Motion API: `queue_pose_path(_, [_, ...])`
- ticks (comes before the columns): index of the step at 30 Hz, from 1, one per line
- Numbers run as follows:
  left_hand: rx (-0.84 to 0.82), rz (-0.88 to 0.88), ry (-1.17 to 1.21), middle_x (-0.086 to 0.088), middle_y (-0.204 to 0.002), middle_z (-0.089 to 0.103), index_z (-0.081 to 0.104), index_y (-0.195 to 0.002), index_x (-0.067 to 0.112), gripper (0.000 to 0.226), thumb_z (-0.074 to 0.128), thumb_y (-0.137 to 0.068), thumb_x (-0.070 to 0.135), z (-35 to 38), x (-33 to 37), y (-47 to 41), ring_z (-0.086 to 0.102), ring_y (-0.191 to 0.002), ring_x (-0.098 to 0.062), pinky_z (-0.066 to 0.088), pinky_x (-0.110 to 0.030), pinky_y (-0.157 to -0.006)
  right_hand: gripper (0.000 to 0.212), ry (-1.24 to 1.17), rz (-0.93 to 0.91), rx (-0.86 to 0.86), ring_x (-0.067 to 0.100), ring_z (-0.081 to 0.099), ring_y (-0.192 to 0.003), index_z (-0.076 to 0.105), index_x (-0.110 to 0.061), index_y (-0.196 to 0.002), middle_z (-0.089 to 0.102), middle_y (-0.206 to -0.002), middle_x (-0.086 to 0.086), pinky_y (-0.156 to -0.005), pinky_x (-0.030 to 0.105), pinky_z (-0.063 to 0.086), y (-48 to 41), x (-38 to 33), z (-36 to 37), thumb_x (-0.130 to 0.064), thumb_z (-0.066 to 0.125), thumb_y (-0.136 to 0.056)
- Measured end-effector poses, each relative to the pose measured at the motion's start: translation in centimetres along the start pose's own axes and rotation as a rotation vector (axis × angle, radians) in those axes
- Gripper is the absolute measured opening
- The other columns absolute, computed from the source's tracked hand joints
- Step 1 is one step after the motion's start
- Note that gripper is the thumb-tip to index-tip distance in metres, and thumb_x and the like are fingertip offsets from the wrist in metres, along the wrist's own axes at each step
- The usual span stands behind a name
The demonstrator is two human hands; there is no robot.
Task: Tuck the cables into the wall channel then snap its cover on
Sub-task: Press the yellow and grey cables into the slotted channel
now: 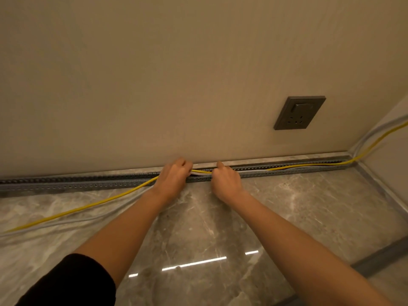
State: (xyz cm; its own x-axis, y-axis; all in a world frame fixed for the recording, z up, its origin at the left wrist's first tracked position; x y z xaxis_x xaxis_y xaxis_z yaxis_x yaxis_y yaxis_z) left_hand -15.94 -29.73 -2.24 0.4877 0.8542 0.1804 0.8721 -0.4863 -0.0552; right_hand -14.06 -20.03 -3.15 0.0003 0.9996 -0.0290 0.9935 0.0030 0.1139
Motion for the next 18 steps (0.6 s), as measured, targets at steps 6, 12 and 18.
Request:
queue_pose_path(6, [-0.087, -0.021, -0.138, -0.019, -0.117, 0.052, 0.056, -0.108, -0.001, 0.024, 0.043, -0.088, -0.003, 0.3, 0.4, -0.8, 0.054, -0.108, -0.035, 0.043, -0.043, -0.08, 0.034, -0.037, 0.061, -0.07, 0.035, 0.053, -0.118, 0.052, -0.001, -0.123, 0.047, -0.13, 0.017, -0.1, 0.043, 0.041, 0.3, -0.2, 1.1, -0.013, 0.047, -0.091])
queue_pose_path(12, [-0.173, 0.002, -0.189, -0.016, -0.126, 0.05, 0.058, -0.113, 0.001, 0.029, 0.045, -0.087, 0.001, 1.3, 0.6, -0.8, 0.048, -0.119, -0.033, 0.041, -0.04, -0.093, 0.036, -0.067, 0.061, -0.074, 0.035, 0.05, -0.121, 0.05, 0.0, -0.125, 0.047, -0.131, 0.018, -0.103, 0.043, 0.039, 0.4, 0.2, 1.2, -0.012, 0.047, -0.09])
queue_pose_path(18, [-0.216, -0.12, -0.053, -0.015, -0.127, 0.047, 0.062, -0.117, 0.007, 0.031, 0.048, -0.089, 0.005, 1.2, -0.9, -0.1, 0.045, -0.12, -0.033, 0.041, -0.041, -0.095, 0.039, -0.051, 0.066, -0.137, 0.035, 0.042, -0.128, 0.05, -0.002, -0.128, 0.042, -0.135, 0.017, -0.108, 0.047, 0.033, 0.0, -0.3, 1.2, -0.015, 0.05, -0.09])
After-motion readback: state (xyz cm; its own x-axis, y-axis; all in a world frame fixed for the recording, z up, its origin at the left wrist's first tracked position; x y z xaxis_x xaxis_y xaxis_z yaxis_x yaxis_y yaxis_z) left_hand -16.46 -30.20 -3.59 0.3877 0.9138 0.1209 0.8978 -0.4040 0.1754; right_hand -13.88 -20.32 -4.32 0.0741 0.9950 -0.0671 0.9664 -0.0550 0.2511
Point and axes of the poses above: each hand's wrist, its own y-axis away from the middle knuckle, its own z-axis out of the palm, x = y × z, the point moved 9 cm from there along -y, towards the middle knuckle
